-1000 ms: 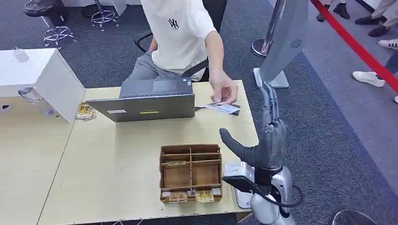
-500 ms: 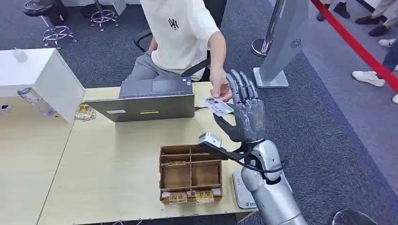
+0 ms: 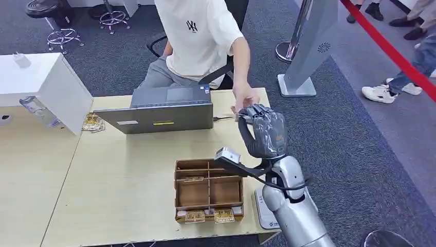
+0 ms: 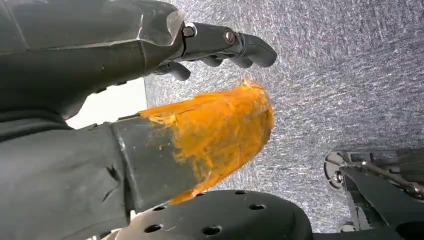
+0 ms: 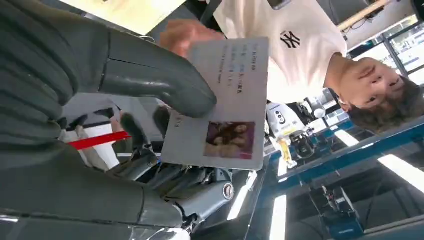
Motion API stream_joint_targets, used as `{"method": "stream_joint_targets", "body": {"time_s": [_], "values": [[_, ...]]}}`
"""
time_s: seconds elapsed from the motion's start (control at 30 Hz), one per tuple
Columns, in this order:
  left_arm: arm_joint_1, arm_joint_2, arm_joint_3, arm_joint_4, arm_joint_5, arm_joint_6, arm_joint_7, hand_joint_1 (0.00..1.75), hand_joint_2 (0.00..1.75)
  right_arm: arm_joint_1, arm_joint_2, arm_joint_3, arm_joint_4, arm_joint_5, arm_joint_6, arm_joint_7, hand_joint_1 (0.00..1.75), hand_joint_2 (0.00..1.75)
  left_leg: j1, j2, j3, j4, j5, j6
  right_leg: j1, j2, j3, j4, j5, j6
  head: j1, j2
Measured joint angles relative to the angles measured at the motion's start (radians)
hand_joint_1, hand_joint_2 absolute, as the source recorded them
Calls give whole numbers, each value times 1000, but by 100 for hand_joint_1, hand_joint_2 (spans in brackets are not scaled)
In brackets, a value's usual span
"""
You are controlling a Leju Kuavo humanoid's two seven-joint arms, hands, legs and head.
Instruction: Pass the card to the sensor for recognition and then transmit it.
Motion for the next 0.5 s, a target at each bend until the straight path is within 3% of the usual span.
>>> {"method": "stream_joint_targets", "body": {"time_s": [0.3, 0.5], "values": [[0, -3, -7, 0, 16, 4, 0, 0, 0, 26, 1, 5, -6, -48, 0, -21, 175, 175, 0, 0, 0, 0, 0, 0, 0, 0, 0, 0, 0, 0, 0, 0], [0, -3, -8, 0, 35, 16, -3, 0, 0, 80, 11, 25, -68, -244, 50, -56, 175, 175, 0, 0, 0, 0, 0, 0, 0, 0, 0, 0, 0, 0, 0, 0]]}}
